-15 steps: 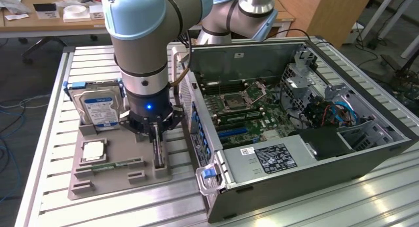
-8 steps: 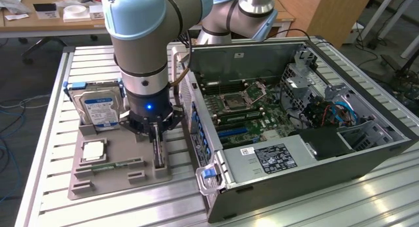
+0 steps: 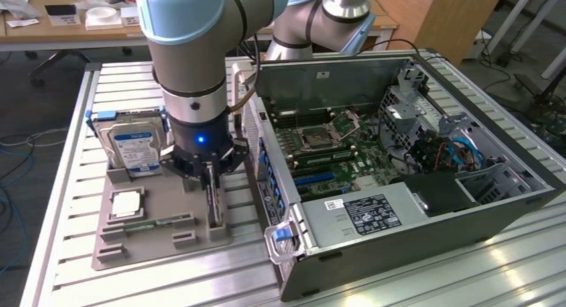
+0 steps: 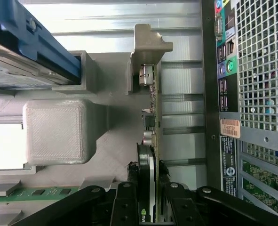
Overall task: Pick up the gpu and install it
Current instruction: 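Pick up the gpu and move the gpu toward the slot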
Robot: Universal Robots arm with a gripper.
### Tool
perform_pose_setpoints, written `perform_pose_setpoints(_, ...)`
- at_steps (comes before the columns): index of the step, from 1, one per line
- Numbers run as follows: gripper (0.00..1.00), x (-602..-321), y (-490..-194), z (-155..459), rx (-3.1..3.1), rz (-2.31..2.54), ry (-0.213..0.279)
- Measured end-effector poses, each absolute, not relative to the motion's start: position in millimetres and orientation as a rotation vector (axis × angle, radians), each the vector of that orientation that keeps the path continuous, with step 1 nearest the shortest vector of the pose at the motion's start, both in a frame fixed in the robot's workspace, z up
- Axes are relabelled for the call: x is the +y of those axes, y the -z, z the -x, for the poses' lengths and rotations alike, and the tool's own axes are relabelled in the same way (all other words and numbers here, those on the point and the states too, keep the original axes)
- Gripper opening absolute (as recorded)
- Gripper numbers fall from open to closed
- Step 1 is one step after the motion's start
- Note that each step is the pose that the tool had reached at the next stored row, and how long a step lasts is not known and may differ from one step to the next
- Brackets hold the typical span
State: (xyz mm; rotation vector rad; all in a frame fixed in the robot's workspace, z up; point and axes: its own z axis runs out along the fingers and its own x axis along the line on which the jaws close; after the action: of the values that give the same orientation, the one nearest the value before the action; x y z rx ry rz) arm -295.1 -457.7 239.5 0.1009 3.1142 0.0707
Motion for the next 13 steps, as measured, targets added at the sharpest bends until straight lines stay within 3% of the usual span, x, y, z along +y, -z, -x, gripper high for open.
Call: perform_pose_setpoints(13, 0.27, -458, -289, 295, 3.114, -0.101, -0.071)
